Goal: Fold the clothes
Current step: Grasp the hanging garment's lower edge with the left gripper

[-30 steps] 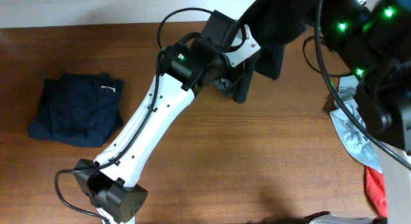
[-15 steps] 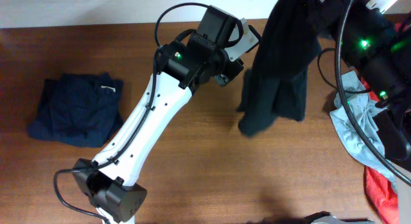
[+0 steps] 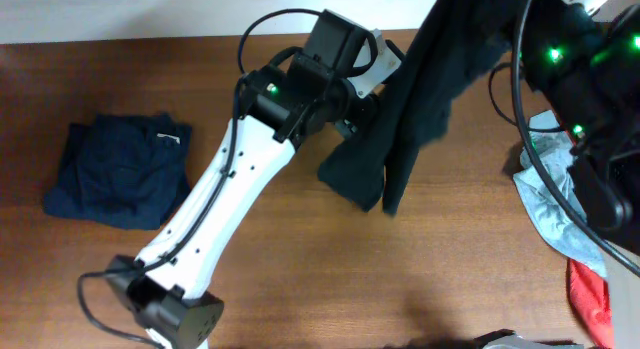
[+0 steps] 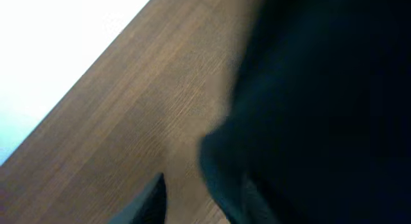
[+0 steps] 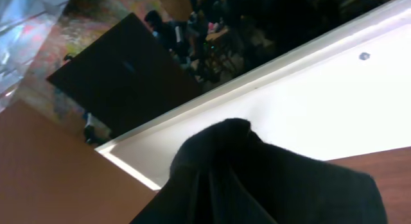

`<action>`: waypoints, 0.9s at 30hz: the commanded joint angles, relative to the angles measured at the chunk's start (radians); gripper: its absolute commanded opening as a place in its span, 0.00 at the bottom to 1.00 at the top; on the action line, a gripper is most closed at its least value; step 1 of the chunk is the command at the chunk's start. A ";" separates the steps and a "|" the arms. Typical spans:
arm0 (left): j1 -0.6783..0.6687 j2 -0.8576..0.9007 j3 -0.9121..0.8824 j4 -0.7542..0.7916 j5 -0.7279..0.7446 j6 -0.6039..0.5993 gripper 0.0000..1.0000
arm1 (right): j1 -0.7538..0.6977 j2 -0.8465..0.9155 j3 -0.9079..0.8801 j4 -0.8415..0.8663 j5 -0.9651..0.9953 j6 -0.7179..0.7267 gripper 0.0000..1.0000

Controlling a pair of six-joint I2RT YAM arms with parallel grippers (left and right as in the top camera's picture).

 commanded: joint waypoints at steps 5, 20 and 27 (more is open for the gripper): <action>-0.004 -0.105 -0.001 -0.054 0.018 -0.011 0.45 | 0.009 0.004 0.021 0.015 0.047 -0.010 0.04; -0.005 -0.060 -0.002 -0.164 0.168 -0.011 0.48 | 0.009 0.004 0.021 0.113 0.096 -0.010 0.04; -0.005 -0.049 -0.033 -0.178 0.177 -0.012 0.50 | 0.009 0.004 0.021 0.124 0.177 -0.010 0.04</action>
